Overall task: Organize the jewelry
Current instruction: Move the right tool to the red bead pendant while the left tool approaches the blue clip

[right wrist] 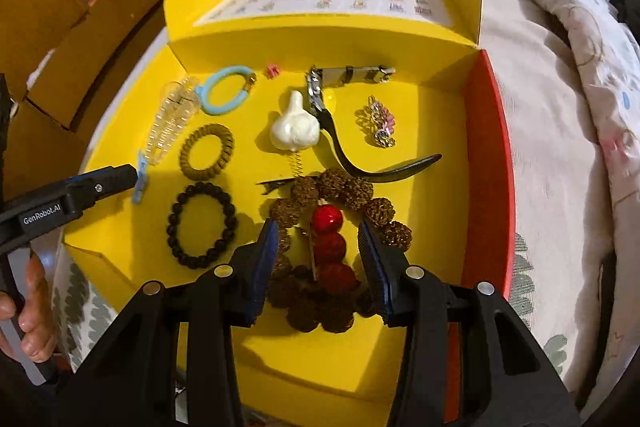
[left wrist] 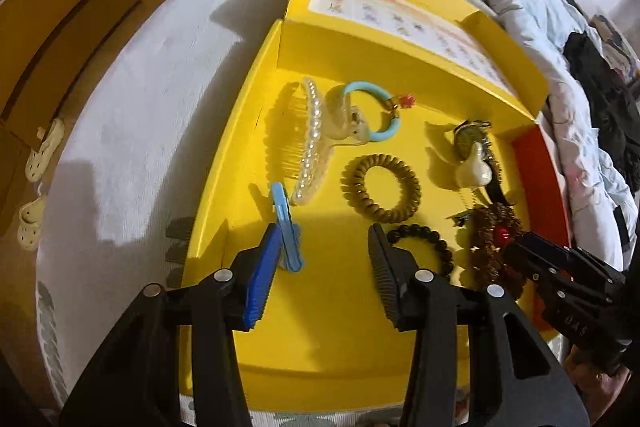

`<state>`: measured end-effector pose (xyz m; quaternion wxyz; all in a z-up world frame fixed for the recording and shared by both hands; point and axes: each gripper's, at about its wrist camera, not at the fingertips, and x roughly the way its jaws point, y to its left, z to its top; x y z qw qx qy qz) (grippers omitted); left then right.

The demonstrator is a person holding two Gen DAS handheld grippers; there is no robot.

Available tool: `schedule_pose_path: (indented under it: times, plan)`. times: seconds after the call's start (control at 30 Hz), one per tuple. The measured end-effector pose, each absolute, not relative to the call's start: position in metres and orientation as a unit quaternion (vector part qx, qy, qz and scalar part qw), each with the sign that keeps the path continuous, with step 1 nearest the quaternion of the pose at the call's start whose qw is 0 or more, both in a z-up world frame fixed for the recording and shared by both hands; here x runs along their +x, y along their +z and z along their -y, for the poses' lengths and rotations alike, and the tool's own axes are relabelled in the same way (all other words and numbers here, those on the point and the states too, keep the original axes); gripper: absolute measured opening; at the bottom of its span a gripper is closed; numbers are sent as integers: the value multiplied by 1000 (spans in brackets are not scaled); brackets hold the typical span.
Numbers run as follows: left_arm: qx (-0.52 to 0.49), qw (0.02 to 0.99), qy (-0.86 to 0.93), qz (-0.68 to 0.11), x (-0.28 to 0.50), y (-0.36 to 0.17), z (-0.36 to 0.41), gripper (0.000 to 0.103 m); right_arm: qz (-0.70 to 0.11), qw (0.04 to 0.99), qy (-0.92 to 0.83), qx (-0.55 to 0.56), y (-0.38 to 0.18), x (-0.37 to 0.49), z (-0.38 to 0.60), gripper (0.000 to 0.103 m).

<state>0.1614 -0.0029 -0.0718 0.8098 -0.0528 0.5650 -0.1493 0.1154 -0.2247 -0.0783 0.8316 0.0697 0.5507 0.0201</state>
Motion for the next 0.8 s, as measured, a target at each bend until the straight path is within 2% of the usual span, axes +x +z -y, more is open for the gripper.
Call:
schedule_pose_path:
  times: [0.1,0.27,0.37,0.8]
  plan:
    - [-49,805,-139,-574,165,-80,3,40,-558,827,17,68,-83,118,226,44]
    - [-39,810,-130,-570,167,-80,4,40,-565,823,5,55,-91,121,223,42]
    - [-25,812,-121,-570,166,-81,5,39,-570,820,1,48,-95,122,222,37]
    - [49,814,-66,-575,156,-95,23,37,-569,822,-16,30,-99,120,214,33]
